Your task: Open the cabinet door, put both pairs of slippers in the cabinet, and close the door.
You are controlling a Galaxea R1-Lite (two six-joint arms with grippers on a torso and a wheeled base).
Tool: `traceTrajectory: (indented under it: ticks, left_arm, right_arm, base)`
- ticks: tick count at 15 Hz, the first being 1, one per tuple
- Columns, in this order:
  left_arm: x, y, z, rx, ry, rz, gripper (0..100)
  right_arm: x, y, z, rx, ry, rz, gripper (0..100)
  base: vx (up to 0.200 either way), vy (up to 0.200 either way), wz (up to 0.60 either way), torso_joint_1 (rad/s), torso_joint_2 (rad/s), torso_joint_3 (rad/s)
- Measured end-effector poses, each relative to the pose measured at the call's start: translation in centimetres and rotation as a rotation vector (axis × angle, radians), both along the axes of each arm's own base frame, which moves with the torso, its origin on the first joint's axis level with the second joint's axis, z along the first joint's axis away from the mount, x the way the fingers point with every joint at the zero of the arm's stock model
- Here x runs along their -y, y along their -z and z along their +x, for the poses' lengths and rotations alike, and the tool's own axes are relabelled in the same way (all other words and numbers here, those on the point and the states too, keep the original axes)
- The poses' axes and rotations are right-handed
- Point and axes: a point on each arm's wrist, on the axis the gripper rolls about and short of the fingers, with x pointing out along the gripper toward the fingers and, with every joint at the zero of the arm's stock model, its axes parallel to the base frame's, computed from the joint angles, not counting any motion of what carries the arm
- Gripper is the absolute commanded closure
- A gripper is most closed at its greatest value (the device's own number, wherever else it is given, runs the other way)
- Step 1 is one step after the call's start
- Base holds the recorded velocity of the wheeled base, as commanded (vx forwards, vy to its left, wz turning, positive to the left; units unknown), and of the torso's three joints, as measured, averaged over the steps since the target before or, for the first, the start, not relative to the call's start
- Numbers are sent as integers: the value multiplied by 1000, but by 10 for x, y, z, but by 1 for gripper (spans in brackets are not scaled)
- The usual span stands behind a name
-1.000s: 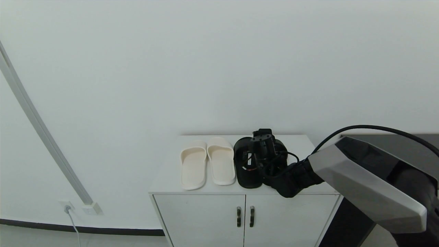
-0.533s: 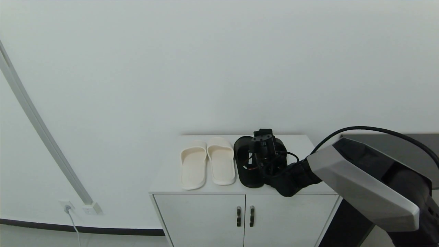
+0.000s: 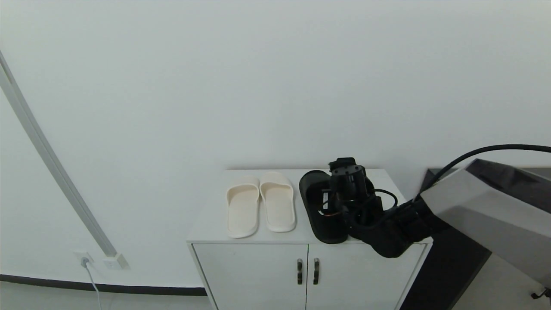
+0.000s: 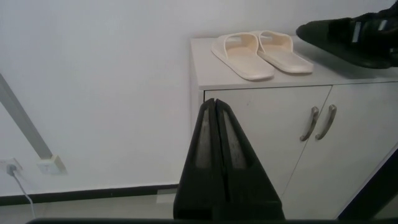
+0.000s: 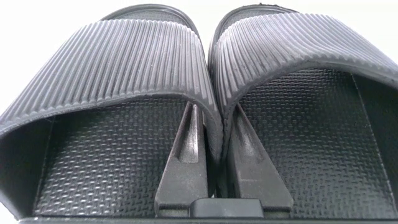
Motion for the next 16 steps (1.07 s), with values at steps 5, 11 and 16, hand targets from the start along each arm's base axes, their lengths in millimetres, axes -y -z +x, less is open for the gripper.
traceTrajectory:
  ticks: [5,11,16]
  left_arm:
    - [0,0,0,0,1,1,100]
    - [0,0,0,0,0,0,100]
    - [0,0,0,0,0,0,100]
  right_arm:
    - [44,-25,-79,14,-286,-9,100]
    - [77,-46,-164,-95,-662,28,100]
    - [83,-51,-178,-83,-686,41,100]
  base:
    - [0,0,0,0,0,0]
    - [0,0,0,0,0,0]
    - [-120,0,0,4,1,2]
